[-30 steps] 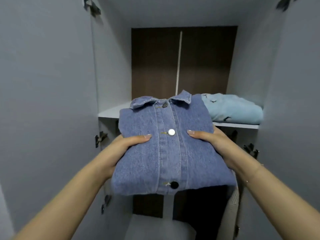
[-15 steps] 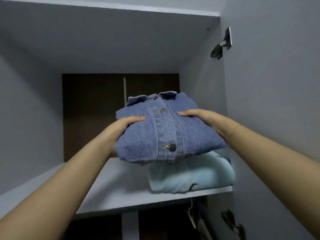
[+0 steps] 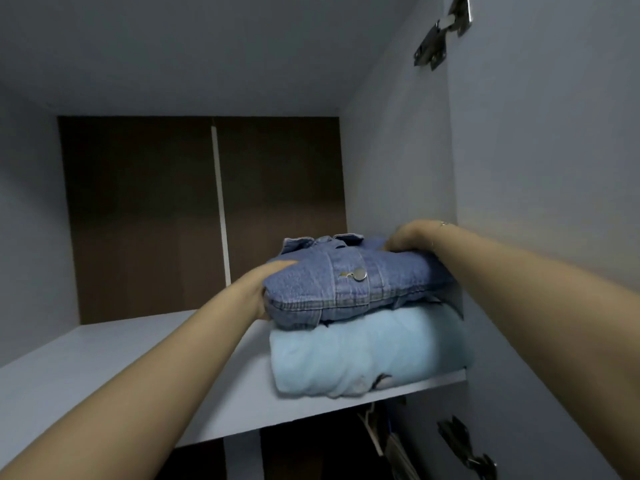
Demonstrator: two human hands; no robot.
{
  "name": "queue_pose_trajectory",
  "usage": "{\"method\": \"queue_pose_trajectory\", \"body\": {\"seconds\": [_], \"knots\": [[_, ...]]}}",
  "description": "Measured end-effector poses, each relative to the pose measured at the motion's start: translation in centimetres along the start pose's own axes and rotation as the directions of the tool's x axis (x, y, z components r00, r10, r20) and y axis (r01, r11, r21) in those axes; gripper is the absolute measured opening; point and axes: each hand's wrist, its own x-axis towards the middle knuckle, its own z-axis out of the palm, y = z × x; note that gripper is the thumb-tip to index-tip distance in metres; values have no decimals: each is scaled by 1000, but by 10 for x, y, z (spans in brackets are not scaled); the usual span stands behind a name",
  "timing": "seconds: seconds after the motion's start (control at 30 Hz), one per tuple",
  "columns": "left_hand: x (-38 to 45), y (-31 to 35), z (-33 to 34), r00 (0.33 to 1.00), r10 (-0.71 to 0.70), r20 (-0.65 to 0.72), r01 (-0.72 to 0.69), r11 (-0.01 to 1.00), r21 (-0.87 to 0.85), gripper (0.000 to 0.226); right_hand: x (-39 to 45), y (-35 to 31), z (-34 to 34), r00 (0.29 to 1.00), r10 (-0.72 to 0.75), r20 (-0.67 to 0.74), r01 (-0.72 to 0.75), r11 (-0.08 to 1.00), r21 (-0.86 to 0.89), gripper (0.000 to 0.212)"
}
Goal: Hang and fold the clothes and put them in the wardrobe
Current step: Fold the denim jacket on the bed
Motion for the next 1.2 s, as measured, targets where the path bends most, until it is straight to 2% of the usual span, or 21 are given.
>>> {"method": "queue_pose_trajectory", "body": {"seconds": [0.07, 0.13, 0.23, 0.3, 0.37, 0.43, 0.5, 0.57, 0.67, 0.77, 0.83, 0.9, 1.0, 1.1, 1.2], "knots": [[0, 1, 5, 1000, 4, 8, -4, 1000, 1, 42, -3, -3, -8, 997, -20, -74, 12, 994, -107, 45], [2, -1, 7, 1000, -13, 22, 13, 1000, -13, 35, -4, 2, -4, 998, -25, -59, 13, 980, -198, 45], [-7, -8, 4, 994, -32, 101, 35, 999, -25, 43, -7, 10, 14, 999, -20, -37, 9, 960, -282, 43], [-19, -6, -1, 991, -18, 130, 22, 999, -33, 27, -8, 11, 16, 992, -54, -114, 21, 960, -279, 42], [-33, -7, -8, 996, 33, 87, -31, 999, -29, 24, -14, 8, 11, 968, -161, -195, 107, 960, -258, 47], [-47, -16, -15, 996, 78, 52, -78, 997, 2, 36, -27, -5, 5, 913, -343, -221, 315, 937, -150, 52], [-61, -26, -19, 991, 117, 67, -118, 993, 10, 49, -43, -25, 9, 879, -457, -134, 463, 886, 18, 60], [-71, -33, -20, 986, 153, 71, -152, 988, -19, 55, -49, -39, 19, 892, -450, 31, 449, 893, 33, 64], [-80, -39, -20, 980, 190, 64, -187, 981, -51, 47, -40, -41, 41, 902, -381, 203, 372, 925, 84, 50], [-85, -54, -21, 967, 230, 109, -229, 973, -24, 39, -23, -32, 56, 898, -396, 192, 384, 918, 98, 60], [-88, -64, -15, 947, 287, 148, -297, 953, 57, 43, -18, -29, 61, 888, -418, 194, 402, 908, 116, 57], [-88, -71, -9, 925, 365, 101, -375, 922, 95, 45, -17, -28, 63, 884, -421, 202, 401, 906, 135, 57], [-87, -89, -2, 907, 421, 3, -421, 907, 7, 43, -13, -25, 67, 875, -451, 175, 435, 892, 124, 57], [-90, -113, 4, 922, 381, -65, -386, 909, -159, 33, -12, -20, 77, 873, -460, 163, 457, 888, 53, 63], [-89, -116, 11, 908, 394, -143, -417, 883, -215, 22, -13, -21, 79, 872, -464, 157, 459, 886, 71, 64]]}}
